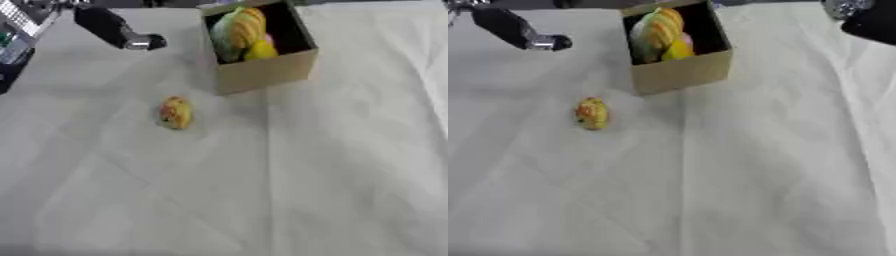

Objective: Pick up objects on the table and place them in the box.

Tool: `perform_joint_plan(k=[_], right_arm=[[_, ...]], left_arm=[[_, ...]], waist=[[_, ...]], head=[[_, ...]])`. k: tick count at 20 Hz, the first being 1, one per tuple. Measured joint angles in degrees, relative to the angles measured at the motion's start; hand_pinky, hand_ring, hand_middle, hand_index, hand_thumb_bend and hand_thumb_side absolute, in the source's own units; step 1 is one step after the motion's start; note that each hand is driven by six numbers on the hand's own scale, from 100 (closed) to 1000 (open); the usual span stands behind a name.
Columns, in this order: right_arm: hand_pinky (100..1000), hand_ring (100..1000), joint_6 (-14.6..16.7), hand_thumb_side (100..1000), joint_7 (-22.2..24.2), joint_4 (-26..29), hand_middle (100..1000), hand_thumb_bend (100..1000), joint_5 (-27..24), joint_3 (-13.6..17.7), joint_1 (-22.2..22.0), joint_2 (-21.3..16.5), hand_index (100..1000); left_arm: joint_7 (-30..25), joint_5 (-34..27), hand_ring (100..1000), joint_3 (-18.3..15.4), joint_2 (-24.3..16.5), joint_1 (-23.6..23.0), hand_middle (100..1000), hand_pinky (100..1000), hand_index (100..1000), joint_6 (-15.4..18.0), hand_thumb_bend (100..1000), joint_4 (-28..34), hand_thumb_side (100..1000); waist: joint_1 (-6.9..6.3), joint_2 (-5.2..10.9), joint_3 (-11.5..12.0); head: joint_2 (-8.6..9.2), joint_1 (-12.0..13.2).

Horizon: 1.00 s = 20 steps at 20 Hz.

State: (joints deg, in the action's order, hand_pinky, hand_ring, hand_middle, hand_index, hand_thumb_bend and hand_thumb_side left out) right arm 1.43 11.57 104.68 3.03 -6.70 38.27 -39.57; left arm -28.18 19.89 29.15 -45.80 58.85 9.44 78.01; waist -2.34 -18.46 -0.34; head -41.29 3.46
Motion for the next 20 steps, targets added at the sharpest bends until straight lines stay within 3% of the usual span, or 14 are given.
perform_joint_plan(k=[7, 17, 18, 19, 20], right_arm=[[878, 703, -0.14, 521, 0.04, 0.0, 596, 100, 0.0, 0.01, 0.01, 0.0, 739], [878, 702, -0.32, 521, -0.09, 0.0, 596, 100, -0.01, 0.03, 0.05, 0.03, 739], [878, 702, -0.35, 526, -0.1, 0.0, 596, 100, -0.02, 0.03, 0.06, 0.04, 739], [878, 702, -0.35, 521, -0.1, 0.0, 596, 100, -0.02, 0.03, 0.08, 0.06, 739], [878, 702, -0.36, 521, -0.1, 0.0, 596, 100, -0.03, 0.03, 0.09, 0.07, 739]], left_arm=[[-2.76, 0.52, 732, 1.81, -0.14, -1.44, 738, 806, 873, -3.13, 461, -0.36, 517], [-8.09, 0.35, 731, 4.03, 2.4, -1.61, 735, 806, 866, -3.27, 489, -3.57, 518], [-8.5, 0.33, 730, 4.23, 2.72, -1.61, 732, 806, 861, -3.28, 546, -3.85, 499], [-8.87, 0.32, 730, 4.46, 3.07, -1.61, 733, 806, 861, -3.25, 496, -4.12, 512], [-9.22, 0.32, 728, 4.66, 3.48, -1.61, 731, 804, 857, -3.24, 504, -4.37, 502]], waist=[[0.26, -0.56, -0.11], [0.36, -0.85, -0.25], [0.37, -0.85, -0.25], [0.38, -0.86, -0.25], [0.43, -0.86, -0.25]], head=[[0.01, -0.01], [0.05, 0.41], [0.06, 0.46], [0.07, 0.5], [0.08, 0.52]])
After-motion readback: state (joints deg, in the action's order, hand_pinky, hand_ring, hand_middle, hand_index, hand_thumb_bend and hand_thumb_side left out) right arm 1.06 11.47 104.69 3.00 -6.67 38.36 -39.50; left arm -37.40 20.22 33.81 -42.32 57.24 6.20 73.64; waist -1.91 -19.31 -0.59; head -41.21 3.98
